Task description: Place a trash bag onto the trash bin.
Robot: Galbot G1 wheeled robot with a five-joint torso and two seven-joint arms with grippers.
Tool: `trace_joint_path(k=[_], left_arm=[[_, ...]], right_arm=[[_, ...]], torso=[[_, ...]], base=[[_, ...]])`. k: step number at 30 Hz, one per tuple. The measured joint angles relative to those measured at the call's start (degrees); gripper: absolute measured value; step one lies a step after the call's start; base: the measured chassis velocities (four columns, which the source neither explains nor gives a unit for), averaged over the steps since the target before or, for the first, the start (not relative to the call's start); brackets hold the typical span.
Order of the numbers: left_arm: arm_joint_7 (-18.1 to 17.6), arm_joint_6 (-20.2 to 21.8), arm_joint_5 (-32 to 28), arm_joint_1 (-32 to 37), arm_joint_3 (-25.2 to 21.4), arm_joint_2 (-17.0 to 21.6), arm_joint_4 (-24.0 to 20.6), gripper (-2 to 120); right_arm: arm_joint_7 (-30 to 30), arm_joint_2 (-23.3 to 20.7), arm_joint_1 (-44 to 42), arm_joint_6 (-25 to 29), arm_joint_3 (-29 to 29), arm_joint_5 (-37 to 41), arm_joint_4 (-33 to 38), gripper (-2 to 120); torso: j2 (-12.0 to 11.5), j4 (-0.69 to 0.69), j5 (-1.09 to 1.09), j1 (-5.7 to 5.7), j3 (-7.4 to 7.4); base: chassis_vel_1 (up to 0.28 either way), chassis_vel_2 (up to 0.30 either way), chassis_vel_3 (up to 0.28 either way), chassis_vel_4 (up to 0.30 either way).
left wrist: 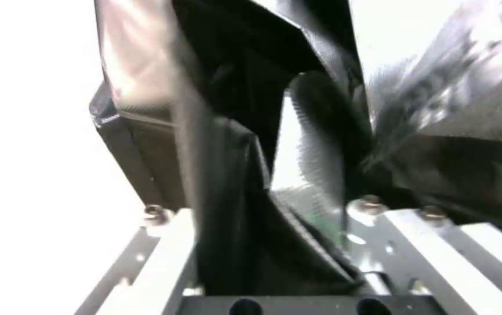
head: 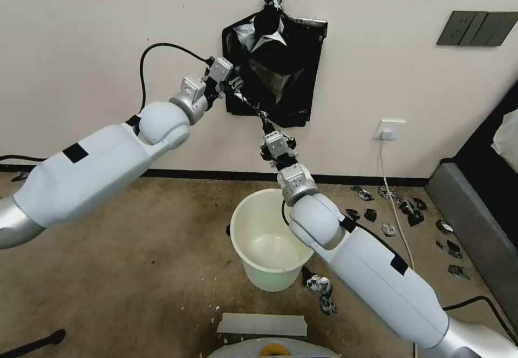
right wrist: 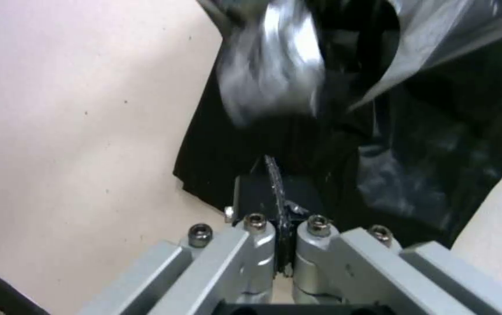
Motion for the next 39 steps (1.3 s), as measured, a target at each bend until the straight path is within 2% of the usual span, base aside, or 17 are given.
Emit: trace_joint_path(k=[3, 5, 6, 7, 14, 18, 20, 21, 24, 26, 28, 29, 32, 33, 39], left_arm=[[-0.38, -0.02, -0.13, 0.10, -0.08, -0.34, 0.06, 10], [-0.38, -0.02, -0.13, 0.10, -0.08, -0.34, 0.06, 10], [-0.49, -0.03, -0.15, 0.29, -0.08, -0.57, 0.15, 2], [-0.53, -0.04, -0.15, 0.42, -0.08, -0.84, 0.30, 0], [-0.54, -0.12, -0.14, 0.31, -0.08, -2.58, 1.44, 0], [-0.41, -0.22, -0.02, -0.59, 0.07, -5.01, 3.12, 0], [-0.29, -0.29, 0.10, -0.84, 0.26, -6.45, 3.90, 0], [-0.29, -0.29, 0.10, -0.84, 0.26, -6.45, 3.90, 0], [-0.26, -0.36, 0.19, -0.74, 0.34, -6.61, 4.00, 0], [-0.26, -0.37, 0.19, -0.64, 0.34, -6.52, 3.99, 0], [-0.28, -0.38, 0.20, -0.16, 0.24, -6.06, 3.84, 0], [-0.28, -0.38, 0.20, -0.16, 0.24, -6.06, 3.84, 0], [-0.37, -0.40, 0.21, 0.74, -0.22, -5.30, 3.13, 0], [-0.37, -0.40, 0.21, 0.74, -0.22, -5.30, 3.13, 0], [-0.66, -0.41, -0.14, 1.18, -0.59, -4.43, 2.54, 0]], right_arm=[[-0.03, -0.02, -0.15, 0.01, 0.14, -0.05, 0.02, 0], [-0.03, -0.02, -0.15, 0.01, 0.14, -0.05, 0.02, 0], [-0.03, -0.09, -0.25, 0.02, 0.21, -0.05, 0.07, 0], [-0.03, -0.15, -0.41, 0.02, 0.34, -0.07, 0.20, 0], [-0.29, -0.45, -1.96, 0.09, 1.45, -0.08, 1.40, 0], [-1.70, -1.16, -6.03, 1.15, 4.50, -1.40, 6.11, 6], [-2.41, -1.45, -7.90, 1.26, 7.59, -2.49, 9.94, 15], [-2.41, -1.45, -7.90, 1.26, 7.59, -2.49, 9.94, 15], [-5.37, -2.83, -7.28, 1.27, 10.93, -4.42, 13.60, 31], [-6.37, -3.52, -6.45, 1.25, 11.33, -4.79, 14.04, 34], [-8.83, -5.25, -3.56, 0.99, 11.41, -5.61, 14.01, 45], [-8.83, -5.25, -3.56, 0.99, 11.41, -5.61, 14.01, 45], [-10.75, -6.05, 0.84, -0.09, 9.17, -7.35, 12.73, 60], [-10.75, -6.05, 0.84, -0.09, 9.17, -7.35, 12.73, 60], [-10.85, -5.96, 10.42, -3.62, 3.51, -9.55, 7.66, 84]], torso=[[0.00, 0.00, 0.00, 0.00, 0.00], [0.00, 0.00, 0.00, 0.00, 0.00], [0.00, 0.00, 0.00, 0.00, 0.00], [0.00, 0.00, 0.00, 0.00, 0.00], [0.00, 0.00, 0.00, 0.00, 0.00], [0.01, 0.00, 0.01, 0.00, 0.00], [0.01, -0.03, 0.01, 0.00, 0.00], [0.01, -0.03, 0.01, 0.00, 0.00], [0.01, -0.03, 0.02, 0.00, 0.00], [0.01, -0.01, 0.01, 0.00, 0.00], [0.00, 0.00, 0.00, 0.00, 0.00], [0.00, 0.00, 0.00, 0.00, 0.00], [0.01, -0.01, 0.01, 0.00, 0.00], [0.01, -0.01, 0.01, 0.00, 0.00], [0.01, 0.01, -0.01, 0.00, 0.00]], base=[[0.000, 0.000, 0.000, 0.000], [0.000, 0.000, 0.000, 0.000], [0.000, 0.000, 0.000, 0.000], [0.000, 0.000, 0.000, 0.000], [0.000, 0.000, 0.000, 0.000], [0.000, 0.000, 0.000, 0.000], [0.000, 0.000, 0.000, 0.000], [0.000, 0.000, 0.000, 0.000], [0.000, 0.000, 0.000, 0.000], [0.000, 0.000, 0.000, 0.000], [0.000, 0.000, 0.000, 0.000], [0.000, 0.000, 0.000, 0.000], [0.000, 0.000, 0.000, 0.000], [0.000, 0.000, 0.000, 0.000], [0.000, 0.000, 0.000, 0.000]])
